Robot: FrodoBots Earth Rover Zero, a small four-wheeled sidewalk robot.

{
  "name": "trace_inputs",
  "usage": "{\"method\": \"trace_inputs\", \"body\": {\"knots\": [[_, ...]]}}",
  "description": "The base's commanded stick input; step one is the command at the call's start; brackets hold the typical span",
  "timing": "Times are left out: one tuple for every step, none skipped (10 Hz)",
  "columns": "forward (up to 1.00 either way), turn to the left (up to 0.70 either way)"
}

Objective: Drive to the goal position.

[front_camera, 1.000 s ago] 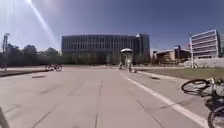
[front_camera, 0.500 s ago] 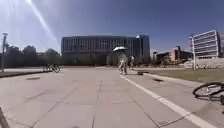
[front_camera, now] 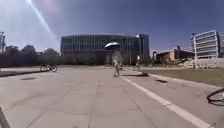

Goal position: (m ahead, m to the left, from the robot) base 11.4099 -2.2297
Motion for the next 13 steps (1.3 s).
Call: {"method": "trace_inputs", "body": {"knots": [[0.7,0.0],[0.7,0.0],[0.7,0.0],[0.7,0.0],[0.7,0.0],[0.7,0.0],[0.7,0.0],[0.7,0.0],[0.7,0.0],[0.7,0.0],[0.7,0.0],[0.7,-0.03],[0.7,-0.13]]}}
